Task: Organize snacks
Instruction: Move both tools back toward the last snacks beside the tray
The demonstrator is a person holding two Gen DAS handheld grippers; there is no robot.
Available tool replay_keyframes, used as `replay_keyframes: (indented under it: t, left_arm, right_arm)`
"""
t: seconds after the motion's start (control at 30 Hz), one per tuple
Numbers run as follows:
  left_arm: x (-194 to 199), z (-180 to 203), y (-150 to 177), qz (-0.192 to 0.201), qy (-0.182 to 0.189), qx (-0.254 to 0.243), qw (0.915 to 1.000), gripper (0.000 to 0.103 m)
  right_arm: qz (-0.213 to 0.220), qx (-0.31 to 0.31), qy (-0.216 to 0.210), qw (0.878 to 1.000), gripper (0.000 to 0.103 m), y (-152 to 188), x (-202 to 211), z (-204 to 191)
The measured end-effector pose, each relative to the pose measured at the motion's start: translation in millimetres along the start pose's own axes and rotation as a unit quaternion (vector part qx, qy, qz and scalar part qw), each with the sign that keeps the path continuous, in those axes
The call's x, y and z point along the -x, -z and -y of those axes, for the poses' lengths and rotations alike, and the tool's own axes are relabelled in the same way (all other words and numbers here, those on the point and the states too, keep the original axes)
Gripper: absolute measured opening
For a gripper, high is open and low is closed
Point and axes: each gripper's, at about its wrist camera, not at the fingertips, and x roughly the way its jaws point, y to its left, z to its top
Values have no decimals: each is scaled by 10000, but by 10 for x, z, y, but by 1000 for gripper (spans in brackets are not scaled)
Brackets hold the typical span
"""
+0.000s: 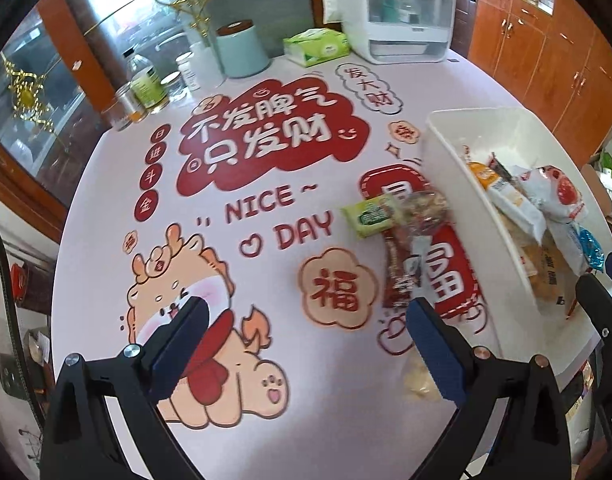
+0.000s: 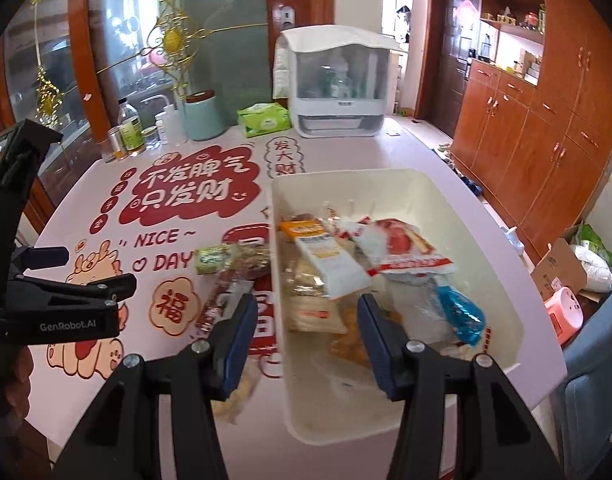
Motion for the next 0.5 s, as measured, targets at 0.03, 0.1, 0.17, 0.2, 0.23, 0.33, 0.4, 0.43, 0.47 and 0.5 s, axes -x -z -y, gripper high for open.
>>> replay_keyframes:
  t: [0.03,0.1,0.17,0.2,0.23,0.33,0.4,0.43,0.47,0.5]
  left_arm:
    - [-18,-57,6,-16,6,22,10000,99]
    - [-63,-181,30,-49,11,55,10000,99]
    - [-111,-289,53,-95,10,79,9999,99]
    - [-131,-328,61,-114,9,85,9999,99]
    - [-154,-372,70,-136,8,88,9999,99]
    - [-213,-485,98,-193,12,79,9998,99]
    - [-247,-540,109,-224,11,52,9997,99]
    - [-263,-566,111,-232,12,30,9997,99]
    - [-280,-593,112,-234,9,2,9997,99]
    - [-292,-607,108,-232,2,-18,9997,99]
  right_arm:
    - [4,34,-10,10000,52,-7,-1,-62]
    - [15,85,-25,10000,52,-7,3,-161]
    - [18,135,-53,9999,52,-13,-3,-295]
    - [13,147,-63,9999,52,-11,-10,-340]
    - [-4,166,-80,9998,52,-8,-23,-407]
    - [-60,194,-119,9997,52,9,-65,-571]
    - [-101,203,-129,9997,52,17,-106,-663]
    - [-132,203,-143,9996,52,28,-129,-716]
    - [-146,192,-150,9996,52,34,-141,-740]
    - [-166,165,-166,9996,52,39,-160,-770]
